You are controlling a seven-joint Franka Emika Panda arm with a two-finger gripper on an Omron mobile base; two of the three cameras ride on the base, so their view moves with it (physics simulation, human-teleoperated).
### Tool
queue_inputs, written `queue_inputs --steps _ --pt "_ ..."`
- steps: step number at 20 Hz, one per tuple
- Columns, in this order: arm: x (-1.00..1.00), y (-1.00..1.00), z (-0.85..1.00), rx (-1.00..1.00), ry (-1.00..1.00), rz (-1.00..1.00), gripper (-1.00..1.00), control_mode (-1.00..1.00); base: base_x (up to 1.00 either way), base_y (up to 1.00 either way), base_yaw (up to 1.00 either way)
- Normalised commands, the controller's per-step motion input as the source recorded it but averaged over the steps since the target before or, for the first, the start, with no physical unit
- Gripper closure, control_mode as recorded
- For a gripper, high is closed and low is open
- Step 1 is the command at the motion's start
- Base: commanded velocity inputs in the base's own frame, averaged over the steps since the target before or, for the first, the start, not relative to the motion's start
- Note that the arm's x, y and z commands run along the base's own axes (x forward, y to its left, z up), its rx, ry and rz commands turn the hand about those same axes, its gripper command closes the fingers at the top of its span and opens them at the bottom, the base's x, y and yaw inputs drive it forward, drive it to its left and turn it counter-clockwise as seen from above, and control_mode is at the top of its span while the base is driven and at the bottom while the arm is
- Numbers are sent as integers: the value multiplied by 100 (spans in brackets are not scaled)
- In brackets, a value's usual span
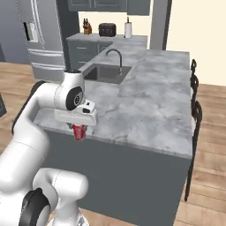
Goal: Four empty soda cans are scattered around the kitchen. Gather all the cans and cluster them next to the stove for recycling.
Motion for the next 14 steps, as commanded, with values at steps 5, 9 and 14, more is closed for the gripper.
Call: queue_inputs --steps 5,9,14 --pt "0 0 0 0 0 0 100 100 -35 100 11" --pt "0 0 0 0 0 0 100 100 -23 100 11" --pt "0 0 0 0 0 0 100 100 -3 99 11"
